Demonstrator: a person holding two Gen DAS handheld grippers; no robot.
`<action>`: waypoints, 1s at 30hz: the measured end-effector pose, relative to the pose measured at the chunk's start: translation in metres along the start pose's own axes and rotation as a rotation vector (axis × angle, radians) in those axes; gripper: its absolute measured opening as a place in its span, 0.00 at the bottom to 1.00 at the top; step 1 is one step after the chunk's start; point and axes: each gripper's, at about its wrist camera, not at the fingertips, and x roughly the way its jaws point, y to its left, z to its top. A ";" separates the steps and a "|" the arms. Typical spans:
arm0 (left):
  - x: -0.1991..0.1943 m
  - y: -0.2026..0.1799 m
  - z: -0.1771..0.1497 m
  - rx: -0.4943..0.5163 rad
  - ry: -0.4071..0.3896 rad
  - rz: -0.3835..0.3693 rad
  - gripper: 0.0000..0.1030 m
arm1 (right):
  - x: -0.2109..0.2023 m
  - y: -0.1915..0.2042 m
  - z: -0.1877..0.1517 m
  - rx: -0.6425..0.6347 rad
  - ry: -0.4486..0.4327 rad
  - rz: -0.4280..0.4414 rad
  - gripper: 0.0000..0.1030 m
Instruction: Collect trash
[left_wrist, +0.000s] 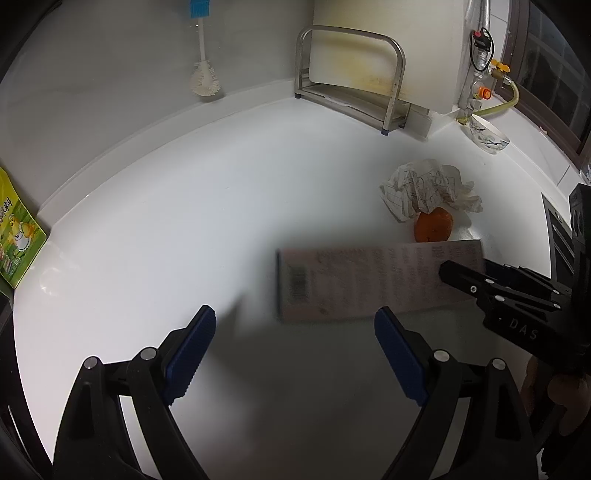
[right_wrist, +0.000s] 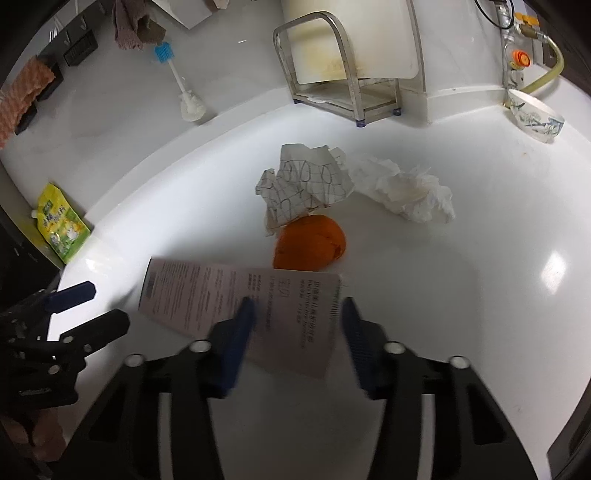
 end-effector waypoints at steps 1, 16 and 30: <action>0.000 0.000 0.000 0.000 0.000 0.001 0.84 | 0.000 0.000 -0.001 0.002 0.003 0.007 0.30; -0.011 -0.005 0.000 0.008 -0.023 -0.011 0.84 | -0.038 0.012 -0.048 0.099 -0.009 0.046 0.08; -0.018 -0.027 -0.007 0.037 -0.019 -0.036 0.84 | -0.051 0.044 -0.089 0.133 0.023 0.093 0.30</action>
